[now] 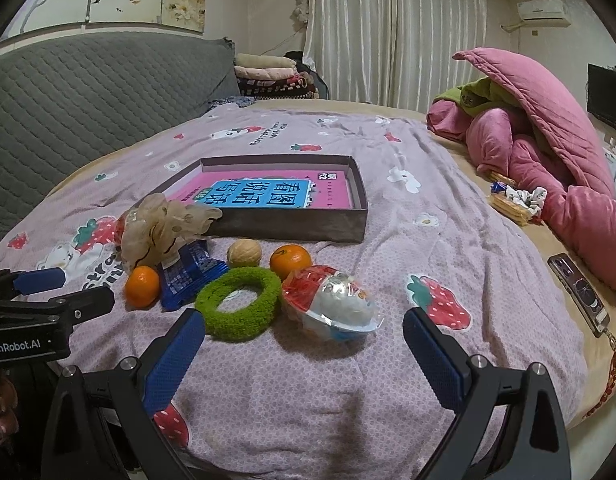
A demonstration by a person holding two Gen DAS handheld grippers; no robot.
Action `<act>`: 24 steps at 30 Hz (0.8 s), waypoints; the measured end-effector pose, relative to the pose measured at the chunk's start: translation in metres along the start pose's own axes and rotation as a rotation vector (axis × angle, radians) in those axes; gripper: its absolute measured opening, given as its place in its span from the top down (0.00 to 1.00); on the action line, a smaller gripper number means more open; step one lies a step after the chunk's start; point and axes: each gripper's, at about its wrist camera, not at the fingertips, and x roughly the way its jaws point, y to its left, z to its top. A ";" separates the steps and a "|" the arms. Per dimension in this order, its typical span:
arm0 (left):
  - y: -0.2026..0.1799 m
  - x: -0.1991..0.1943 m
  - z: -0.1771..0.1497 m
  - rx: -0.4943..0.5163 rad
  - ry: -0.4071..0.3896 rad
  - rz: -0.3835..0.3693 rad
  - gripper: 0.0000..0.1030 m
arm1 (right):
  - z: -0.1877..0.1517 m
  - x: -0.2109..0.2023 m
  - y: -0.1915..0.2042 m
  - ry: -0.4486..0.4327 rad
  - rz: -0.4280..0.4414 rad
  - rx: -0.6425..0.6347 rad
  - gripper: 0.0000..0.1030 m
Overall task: Organize objects
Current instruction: 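Move the left tool toward the orange while the right tool approaches the clear egg capsule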
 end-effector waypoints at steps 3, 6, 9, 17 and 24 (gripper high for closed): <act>-0.001 0.000 0.000 0.000 0.001 -0.001 0.15 | 0.000 0.000 -0.001 0.002 0.002 0.003 0.03; -0.002 0.001 0.000 0.000 0.001 -0.001 0.15 | 0.000 0.000 -0.003 0.003 0.002 0.006 0.03; -0.002 0.000 0.000 -0.002 0.002 -0.003 0.15 | 0.000 0.000 -0.004 0.002 0.004 0.009 0.03; -0.003 0.004 -0.001 -0.001 0.013 -0.003 0.15 | 0.000 0.001 -0.006 0.011 0.005 0.000 0.03; 0.001 0.013 -0.001 -0.007 0.033 -0.008 0.15 | 0.000 0.008 -0.016 0.031 -0.022 -0.012 0.03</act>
